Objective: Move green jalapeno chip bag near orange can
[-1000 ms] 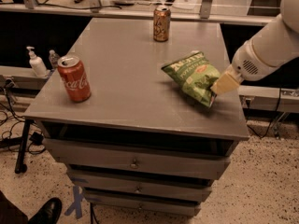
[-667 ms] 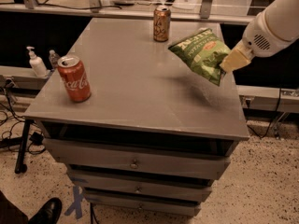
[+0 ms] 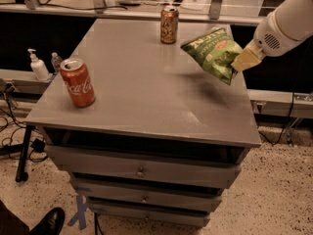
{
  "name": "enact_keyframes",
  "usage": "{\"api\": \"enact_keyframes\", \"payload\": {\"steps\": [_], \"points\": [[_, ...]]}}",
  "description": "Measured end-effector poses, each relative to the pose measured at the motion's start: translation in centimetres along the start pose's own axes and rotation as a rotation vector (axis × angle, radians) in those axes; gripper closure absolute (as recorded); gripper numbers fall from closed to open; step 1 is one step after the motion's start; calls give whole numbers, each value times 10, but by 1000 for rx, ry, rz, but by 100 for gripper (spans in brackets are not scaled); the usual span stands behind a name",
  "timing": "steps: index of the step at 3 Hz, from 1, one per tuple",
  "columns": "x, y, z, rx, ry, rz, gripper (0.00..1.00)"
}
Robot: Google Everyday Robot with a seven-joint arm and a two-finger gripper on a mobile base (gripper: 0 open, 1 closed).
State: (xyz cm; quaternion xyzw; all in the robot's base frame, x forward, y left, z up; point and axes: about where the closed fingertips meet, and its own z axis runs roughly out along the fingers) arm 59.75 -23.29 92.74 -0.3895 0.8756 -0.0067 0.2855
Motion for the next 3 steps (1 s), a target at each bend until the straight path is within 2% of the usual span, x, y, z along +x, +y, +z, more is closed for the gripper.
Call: {"api": "enact_keyframes", "payload": {"steps": [1,3], "points": [[-3,-38,19,32,21,6,100],[-4,-99,67,35,85,19,100]]}}
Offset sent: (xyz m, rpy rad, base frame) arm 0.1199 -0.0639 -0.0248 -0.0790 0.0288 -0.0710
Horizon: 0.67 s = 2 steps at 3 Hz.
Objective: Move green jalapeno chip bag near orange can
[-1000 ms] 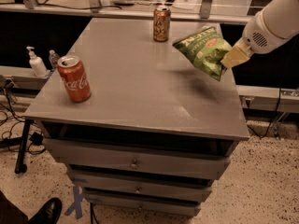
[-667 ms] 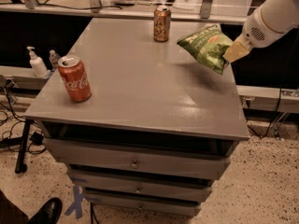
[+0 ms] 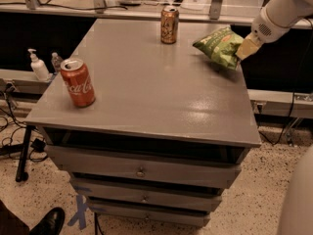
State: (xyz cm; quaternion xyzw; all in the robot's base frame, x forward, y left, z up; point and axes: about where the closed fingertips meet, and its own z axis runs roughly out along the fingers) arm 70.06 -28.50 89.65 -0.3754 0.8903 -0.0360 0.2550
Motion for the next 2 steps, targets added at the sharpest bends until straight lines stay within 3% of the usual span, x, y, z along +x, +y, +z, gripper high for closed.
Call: {"api": "enact_keyframes", "payload": {"steps": [1,2], "points": [[-11,-15,18,-7,10,-14,100],[-30,-16,30,-25,0,-48,100]]}}
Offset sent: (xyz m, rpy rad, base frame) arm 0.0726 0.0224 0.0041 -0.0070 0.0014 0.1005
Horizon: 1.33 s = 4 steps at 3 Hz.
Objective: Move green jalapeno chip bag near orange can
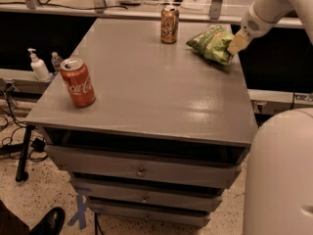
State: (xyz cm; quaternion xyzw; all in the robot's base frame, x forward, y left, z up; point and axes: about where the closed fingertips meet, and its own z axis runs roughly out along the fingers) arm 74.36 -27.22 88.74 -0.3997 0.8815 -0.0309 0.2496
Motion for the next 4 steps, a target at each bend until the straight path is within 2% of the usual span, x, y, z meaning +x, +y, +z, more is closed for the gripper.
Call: {"api": "enact_keyframes", "payload": {"steps": [3,4], "points": [[-53,21,22,-85,-56,-103,100],[-62,26,29,-108,-60,-116,82]]}}
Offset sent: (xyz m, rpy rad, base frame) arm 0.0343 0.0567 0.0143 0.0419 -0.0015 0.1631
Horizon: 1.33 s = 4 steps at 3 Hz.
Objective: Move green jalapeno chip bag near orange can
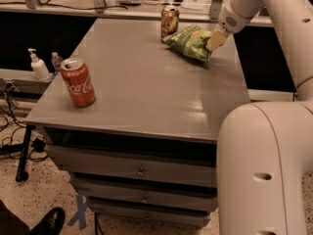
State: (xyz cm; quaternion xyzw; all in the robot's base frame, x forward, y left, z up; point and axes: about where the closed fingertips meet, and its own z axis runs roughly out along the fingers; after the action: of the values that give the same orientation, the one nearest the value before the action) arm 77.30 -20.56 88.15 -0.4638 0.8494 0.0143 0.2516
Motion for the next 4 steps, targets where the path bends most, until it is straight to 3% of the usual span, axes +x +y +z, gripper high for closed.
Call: {"api": "enact_keyframes", "payload": {"steps": [3,4], "points": [[-9,4,9,-29,-4,-10,13],[-11,6,10,-41,-8,-13,0]]}}
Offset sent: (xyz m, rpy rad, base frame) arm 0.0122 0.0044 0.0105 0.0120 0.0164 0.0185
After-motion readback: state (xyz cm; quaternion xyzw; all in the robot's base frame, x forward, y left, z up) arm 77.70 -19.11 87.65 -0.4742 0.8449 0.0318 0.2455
